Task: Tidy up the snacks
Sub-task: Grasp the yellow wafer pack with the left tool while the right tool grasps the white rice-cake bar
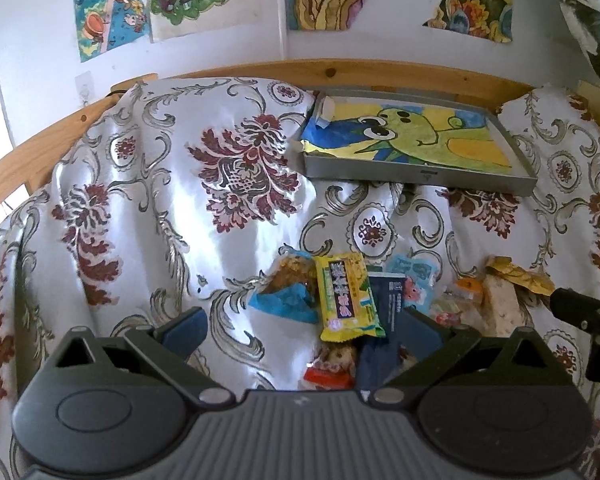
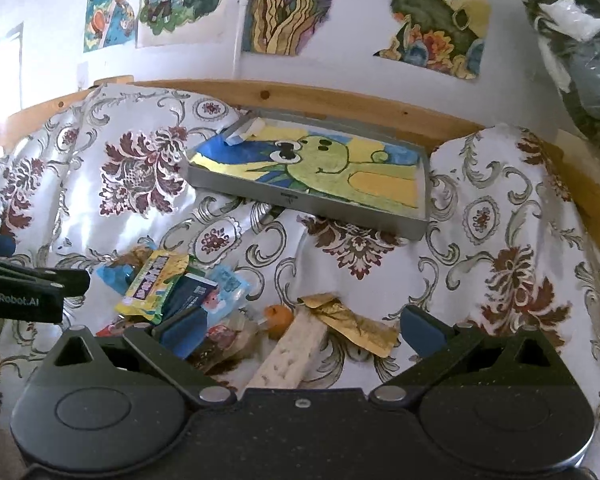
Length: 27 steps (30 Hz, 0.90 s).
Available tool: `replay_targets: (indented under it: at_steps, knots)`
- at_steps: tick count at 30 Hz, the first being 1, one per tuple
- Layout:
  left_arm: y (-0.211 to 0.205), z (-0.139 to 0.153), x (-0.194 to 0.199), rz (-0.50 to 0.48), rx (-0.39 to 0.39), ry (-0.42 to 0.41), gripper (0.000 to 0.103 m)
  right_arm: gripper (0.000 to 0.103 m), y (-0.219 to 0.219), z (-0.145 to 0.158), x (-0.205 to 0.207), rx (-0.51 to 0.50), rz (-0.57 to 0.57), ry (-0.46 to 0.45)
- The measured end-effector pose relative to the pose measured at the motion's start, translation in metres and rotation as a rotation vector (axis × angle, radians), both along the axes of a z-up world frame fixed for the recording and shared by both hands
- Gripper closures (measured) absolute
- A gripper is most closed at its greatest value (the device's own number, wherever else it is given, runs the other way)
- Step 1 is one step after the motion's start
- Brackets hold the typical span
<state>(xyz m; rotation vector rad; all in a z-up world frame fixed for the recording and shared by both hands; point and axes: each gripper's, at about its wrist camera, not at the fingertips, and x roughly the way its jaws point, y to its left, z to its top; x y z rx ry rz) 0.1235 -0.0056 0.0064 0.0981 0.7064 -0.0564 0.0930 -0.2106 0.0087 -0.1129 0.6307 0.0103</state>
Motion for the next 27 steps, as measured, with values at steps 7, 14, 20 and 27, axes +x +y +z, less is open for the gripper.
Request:
replay_targets:
  at_steps: [7,14,20,27]
  knots:
    - [0.001,-0.008,0.031,-0.07,0.04,0.028,0.0,0.001,-0.002,-0.02,0.025,0.011,0.005,0.066]
    - [0.006,-0.03,0.067,-0.098,-0.05,0.11,0.0,0.003,-0.005,-0.048,0.052,0.059,0.015,0.154]
    - [0.003,-0.048,0.082,-0.129,-0.095,0.17,0.001,0.014,-0.01,-0.066,0.07,0.172,-0.052,0.231]
    - [0.002,-0.063,0.09,-0.144,-0.185,0.214,0.005,0.027,-0.023,-0.077,0.075,0.266,-0.121,0.296]
